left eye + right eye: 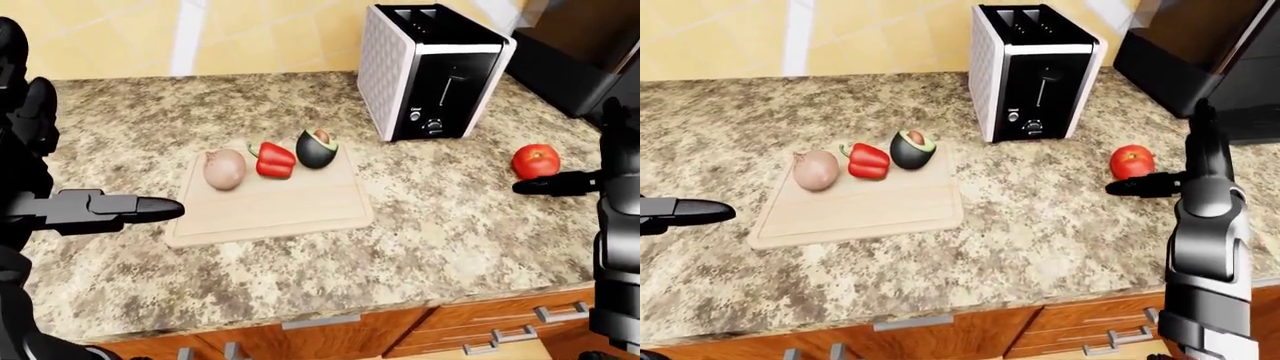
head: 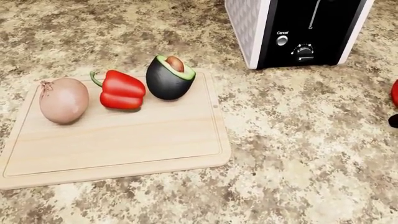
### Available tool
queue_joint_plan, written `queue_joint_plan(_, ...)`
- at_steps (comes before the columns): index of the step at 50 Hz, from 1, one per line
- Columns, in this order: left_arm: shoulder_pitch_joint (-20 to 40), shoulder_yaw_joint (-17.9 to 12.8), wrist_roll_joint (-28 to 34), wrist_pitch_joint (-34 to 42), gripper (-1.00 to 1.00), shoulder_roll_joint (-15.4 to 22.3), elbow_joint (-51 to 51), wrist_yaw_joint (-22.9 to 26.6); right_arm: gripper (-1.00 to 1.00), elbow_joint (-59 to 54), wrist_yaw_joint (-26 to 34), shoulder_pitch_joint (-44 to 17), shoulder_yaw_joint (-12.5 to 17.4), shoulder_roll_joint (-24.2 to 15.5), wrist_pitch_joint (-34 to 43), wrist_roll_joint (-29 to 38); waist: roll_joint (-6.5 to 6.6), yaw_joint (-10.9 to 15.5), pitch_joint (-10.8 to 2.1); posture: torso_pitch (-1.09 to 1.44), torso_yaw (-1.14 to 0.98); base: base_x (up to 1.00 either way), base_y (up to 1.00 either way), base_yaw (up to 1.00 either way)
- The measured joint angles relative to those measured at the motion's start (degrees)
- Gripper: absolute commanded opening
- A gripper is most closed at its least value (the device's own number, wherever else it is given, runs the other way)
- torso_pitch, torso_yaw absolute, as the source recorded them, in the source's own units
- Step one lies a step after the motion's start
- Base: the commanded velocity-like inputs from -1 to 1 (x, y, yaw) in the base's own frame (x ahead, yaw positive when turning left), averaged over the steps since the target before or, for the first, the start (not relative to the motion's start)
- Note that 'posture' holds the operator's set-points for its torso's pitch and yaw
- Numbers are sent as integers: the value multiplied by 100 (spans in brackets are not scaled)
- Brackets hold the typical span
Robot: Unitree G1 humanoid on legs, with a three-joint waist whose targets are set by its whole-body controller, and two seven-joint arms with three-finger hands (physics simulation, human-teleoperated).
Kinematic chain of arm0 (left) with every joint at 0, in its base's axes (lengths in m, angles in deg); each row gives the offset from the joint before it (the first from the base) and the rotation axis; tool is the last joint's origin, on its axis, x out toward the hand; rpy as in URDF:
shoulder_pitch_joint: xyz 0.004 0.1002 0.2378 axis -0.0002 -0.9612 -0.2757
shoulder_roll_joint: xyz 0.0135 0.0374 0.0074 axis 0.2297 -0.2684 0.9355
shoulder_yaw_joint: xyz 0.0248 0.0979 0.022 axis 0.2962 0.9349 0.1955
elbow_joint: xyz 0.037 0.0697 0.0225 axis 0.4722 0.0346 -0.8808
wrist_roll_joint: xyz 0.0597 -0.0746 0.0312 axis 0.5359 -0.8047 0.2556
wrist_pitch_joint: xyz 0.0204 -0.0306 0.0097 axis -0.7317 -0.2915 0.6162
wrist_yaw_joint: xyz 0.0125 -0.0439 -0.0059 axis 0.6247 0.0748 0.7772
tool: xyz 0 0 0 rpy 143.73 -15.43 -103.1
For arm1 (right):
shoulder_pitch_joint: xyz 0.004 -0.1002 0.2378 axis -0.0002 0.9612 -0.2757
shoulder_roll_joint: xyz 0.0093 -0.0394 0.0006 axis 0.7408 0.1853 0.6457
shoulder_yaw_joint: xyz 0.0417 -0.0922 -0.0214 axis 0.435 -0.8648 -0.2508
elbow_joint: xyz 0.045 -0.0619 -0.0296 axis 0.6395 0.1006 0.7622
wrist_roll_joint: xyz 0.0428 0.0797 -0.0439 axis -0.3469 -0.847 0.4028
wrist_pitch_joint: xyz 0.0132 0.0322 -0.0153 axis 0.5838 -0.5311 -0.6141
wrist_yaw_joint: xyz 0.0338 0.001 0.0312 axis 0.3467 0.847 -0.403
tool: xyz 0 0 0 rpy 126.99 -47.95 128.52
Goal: Place the avocado, onion, tomato and bell pepper on the cutting board.
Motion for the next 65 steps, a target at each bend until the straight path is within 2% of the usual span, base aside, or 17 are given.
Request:
queue_joint_plan(5,-46,-8,-92,-19,100,-1,4,-64,100,-287,-155,-88,-103,68,-147,-19,-2,-2,-10,0,0,0,0,0)
queue_joint_plan(16,-135,-120,-51,-128,100,-76,0,7,100,-516,-232,-97,-130,72,-290,-150,0,2,-11,0,0,0,0,0)
queue_joint_plan(38,-120,-49,6,-135,100,-48,4,9,100,-1006,-384,-377,-290,137,-497,-312,-18,-27,-34,0,0,0,0,0)
queue_joint_plan(40,-138,-62,-28,-148,100,-57,6,-16,83,-1001,-362,-388,-303,136,-495,-322,-10,-24,-37,0,0,0,0,0)
queue_joint_plan(41,-155,-60,-39,-152,100,-58,8,-28,80,-999,-343,-387,-304,134,-504,-330,-9,-22,-38,0,0,0,0,0)
queue_joint_plan(44,-161,-67,-82,-135,100,-36,0,-53,47,-1001,-276,-389,-315,125,-521,-360,-9,-22,-36,0,0,0,0,0)
queue_joint_plan(51,-235,-72,-223,-166,100,-34,-3,-175,10,-989,-189,-382,-344,127,-510,-356,-2,-9,-31,0,0,0,0,0)
queue_joint_plan(65,-279,-152,-283,-219,100,-20,-3,-208,-25,-870,-130,-408,-362,140,-440,-247,3,-4,-43,0,0,0,0,0)
